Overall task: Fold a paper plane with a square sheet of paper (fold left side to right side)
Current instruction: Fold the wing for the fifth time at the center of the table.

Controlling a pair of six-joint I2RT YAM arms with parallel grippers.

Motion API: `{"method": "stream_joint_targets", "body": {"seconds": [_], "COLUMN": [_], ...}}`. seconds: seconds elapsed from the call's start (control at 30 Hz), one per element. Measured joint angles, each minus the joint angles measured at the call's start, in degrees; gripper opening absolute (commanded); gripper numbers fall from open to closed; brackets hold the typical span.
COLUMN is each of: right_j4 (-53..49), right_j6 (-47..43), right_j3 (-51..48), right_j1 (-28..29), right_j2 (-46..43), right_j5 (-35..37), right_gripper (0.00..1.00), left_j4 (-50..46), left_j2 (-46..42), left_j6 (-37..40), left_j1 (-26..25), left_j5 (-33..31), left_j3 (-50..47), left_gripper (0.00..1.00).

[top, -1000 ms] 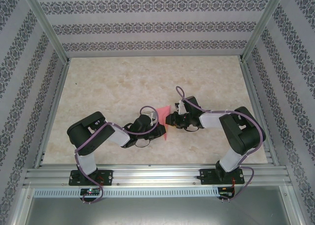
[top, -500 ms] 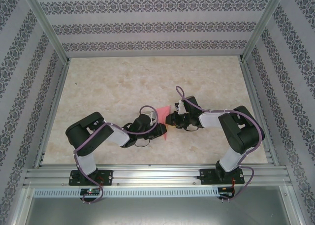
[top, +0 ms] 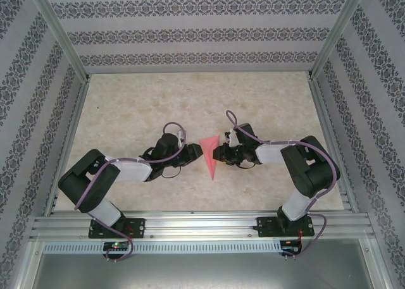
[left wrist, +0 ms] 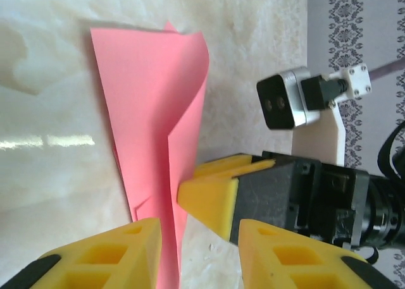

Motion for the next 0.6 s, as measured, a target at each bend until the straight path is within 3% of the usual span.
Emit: {"method": "stream_joint_targets", "body": {"seconds": [0.6], "right_j4": [0.0], "right_j6": [0.0], "right_j3": [0.0], "right_j1": [0.0], "right_j2": [0.0], "right_j5": [0.0], "right_gripper": [0.28], "left_j4": [-6.5], "left_j2": [13.5], "left_j6": [4.7], "left_j1": [1.1], "left_j5": [4.6], "left_j3": [13.6], "left_gripper": [0.38]}}
